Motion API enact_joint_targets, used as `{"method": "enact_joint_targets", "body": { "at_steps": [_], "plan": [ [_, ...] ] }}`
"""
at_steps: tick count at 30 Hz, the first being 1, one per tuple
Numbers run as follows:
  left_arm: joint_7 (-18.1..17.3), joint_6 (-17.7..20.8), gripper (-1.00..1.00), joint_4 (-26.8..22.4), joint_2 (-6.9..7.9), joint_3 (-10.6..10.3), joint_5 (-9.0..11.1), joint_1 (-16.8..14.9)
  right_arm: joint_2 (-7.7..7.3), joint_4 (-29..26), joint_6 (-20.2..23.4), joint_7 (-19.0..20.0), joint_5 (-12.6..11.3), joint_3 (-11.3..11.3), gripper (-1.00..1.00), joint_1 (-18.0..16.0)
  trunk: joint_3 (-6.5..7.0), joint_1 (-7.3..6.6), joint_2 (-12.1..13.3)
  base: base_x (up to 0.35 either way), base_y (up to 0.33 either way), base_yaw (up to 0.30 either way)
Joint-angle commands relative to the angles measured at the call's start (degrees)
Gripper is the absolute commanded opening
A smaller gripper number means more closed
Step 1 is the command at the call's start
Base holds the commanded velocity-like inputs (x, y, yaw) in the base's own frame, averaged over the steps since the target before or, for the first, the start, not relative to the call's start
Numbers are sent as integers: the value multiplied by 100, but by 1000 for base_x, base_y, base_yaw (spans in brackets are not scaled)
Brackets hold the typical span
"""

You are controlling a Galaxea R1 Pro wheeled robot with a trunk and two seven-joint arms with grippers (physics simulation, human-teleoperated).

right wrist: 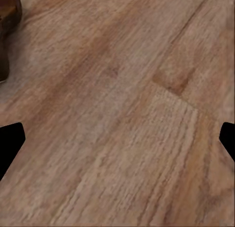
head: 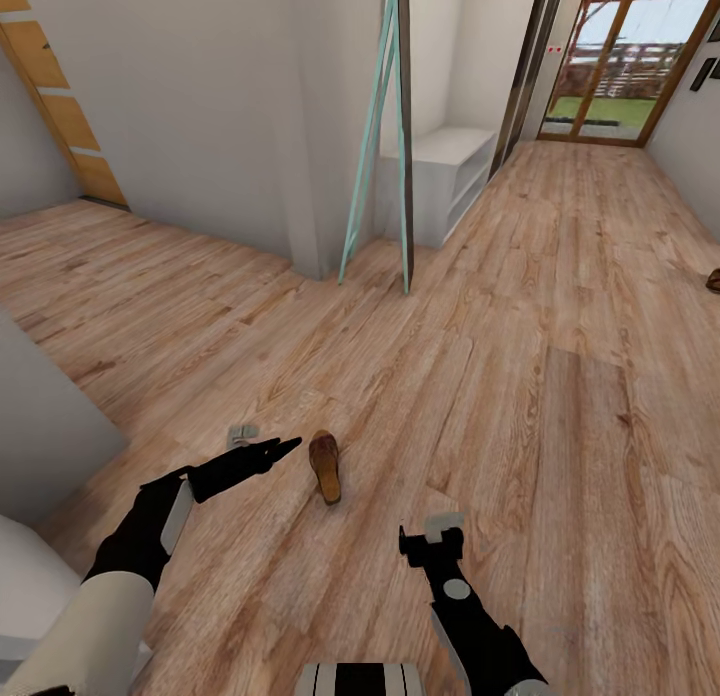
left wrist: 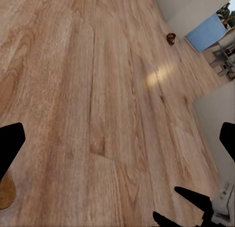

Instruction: Pick up the two gym shoes and the two sandals from the corridor floor and place them onto the hallstand (shoe rack) in the corridor, making sure they are on the rack and not on the floor. Arrange them so the two gym shoes are next to each other and the two sandals are next to each other.

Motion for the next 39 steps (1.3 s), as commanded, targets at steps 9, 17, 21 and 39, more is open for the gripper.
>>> {"method": "enact_joint_targets", "body": {
  "at_steps": [9, 17, 21, 39],
  "plan": [
    [-11, 67, 100, 1, -18, 13, 31, -279, 0, -594, 738, -196, 109, 101, 100, -23, -4, -1, -1, 0, 0, 0],
    [-6, 182, 100, 4, -40, 8, 37, -541, 0, -580, 792, -34, 112, 244, 100, -28, -4, -1, -1, 38, 0, 0],
    [-22, 521, 100, 1, -68, -21, 39, -685, 0, -582, 795, 136, 112, 371, 100, -28, -4, -1, -1, 19, 0, 0],
    [-39, 632, 100, 1, -852, -151, 20, -705, 0, -434, 789, 285, 112, 409, 100, -28, -90, -1, -1, 1, 0, 126]
  ]
}}
